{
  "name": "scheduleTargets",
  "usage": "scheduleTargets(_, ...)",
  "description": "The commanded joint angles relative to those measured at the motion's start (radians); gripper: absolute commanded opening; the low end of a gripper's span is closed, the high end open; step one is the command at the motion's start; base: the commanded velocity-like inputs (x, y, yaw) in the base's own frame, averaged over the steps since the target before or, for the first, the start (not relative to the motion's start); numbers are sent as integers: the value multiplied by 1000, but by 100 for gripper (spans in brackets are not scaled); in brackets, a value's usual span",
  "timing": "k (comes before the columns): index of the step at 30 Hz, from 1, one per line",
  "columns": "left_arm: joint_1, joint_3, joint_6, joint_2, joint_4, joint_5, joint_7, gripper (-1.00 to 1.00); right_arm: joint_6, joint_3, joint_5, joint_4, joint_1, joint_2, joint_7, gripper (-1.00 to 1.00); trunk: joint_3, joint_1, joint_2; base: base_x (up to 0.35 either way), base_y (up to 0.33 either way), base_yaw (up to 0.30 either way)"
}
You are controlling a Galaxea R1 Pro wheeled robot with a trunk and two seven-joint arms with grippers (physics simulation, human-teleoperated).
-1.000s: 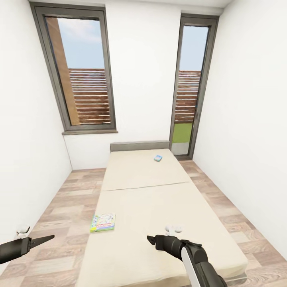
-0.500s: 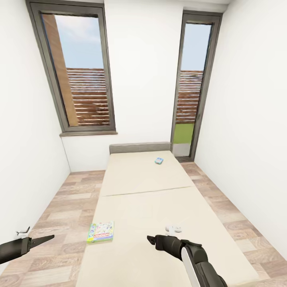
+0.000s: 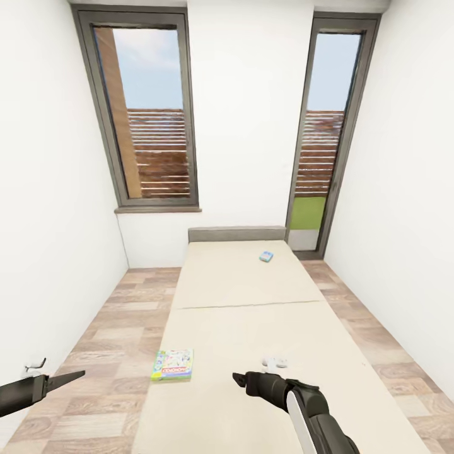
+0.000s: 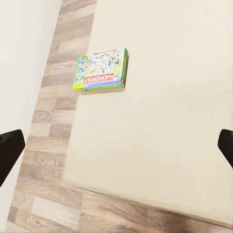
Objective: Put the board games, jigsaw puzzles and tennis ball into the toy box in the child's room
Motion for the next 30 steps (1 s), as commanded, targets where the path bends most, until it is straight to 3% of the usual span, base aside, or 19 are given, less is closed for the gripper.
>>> scheduleTargets(1, -1, 1, 11, 0, 0, -1, -4, 100, 6, -1, -8, -1, 0, 0, -2, 100, -1, 1, -1, 48, 66, 77)
scheduleTargets(30, 0, 2, 9, 0, 0, -1, -4, 100, 6, -1, -8, -1, 0, 0, -2, 100, -1, 1, -1, 131, 99, 9)
